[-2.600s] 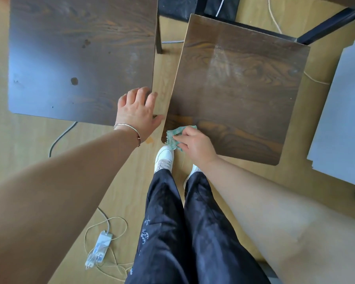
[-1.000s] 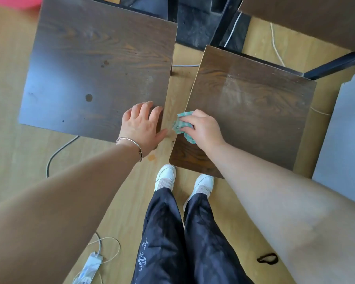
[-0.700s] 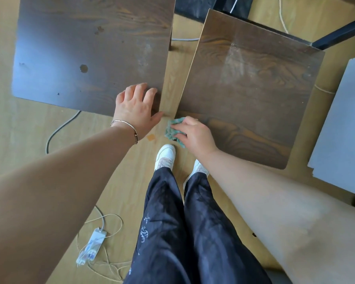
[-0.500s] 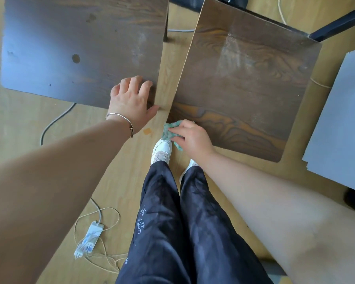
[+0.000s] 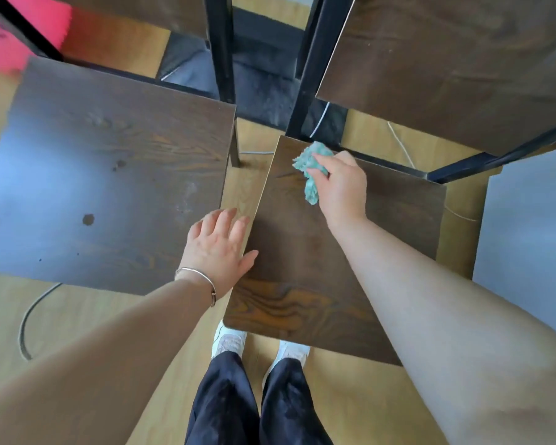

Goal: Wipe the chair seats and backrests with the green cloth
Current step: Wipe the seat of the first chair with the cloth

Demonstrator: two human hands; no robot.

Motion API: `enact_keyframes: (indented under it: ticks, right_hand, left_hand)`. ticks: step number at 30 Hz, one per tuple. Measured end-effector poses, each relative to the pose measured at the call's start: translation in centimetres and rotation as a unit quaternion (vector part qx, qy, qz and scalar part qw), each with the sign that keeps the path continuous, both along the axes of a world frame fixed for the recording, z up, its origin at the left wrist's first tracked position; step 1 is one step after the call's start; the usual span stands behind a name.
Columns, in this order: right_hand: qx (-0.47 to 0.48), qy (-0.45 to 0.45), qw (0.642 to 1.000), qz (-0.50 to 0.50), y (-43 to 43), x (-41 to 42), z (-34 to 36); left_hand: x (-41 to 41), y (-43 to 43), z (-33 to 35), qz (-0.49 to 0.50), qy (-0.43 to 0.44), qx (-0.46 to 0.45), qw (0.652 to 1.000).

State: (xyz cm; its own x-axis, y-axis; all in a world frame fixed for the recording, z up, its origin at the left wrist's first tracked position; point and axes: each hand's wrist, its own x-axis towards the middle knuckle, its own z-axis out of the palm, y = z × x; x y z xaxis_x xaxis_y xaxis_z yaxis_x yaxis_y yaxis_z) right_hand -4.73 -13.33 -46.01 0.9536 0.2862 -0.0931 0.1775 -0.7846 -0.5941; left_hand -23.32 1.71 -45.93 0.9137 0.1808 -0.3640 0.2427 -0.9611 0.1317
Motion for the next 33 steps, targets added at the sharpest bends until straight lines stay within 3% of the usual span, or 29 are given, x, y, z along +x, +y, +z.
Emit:
enact_keyframes:
  ticks: [5, 16, 33]
  right_hand:
    - [-0.058, -0.016, 0.998, 0.005, 2.2, 5.4, -1.8]
    - [-0.034, 0.066, 0.992, 0.097, 1.5, 3.5, -2.8]
    - [-0.043, 0.122, 0.979, 0.158, -6.9, -15.3, -2.2]
  left_hand:
    - [3.6, 1.0, -0.5, 0.009, -0.014, 0.004, 1.0]
    - [4.0, 1.6, -0.9, 0.01, -0.005, -0.007, 1.0]
    - [-4.6, -1.7, 0.5, -0.005, 0.036, -0.026, 0.999]
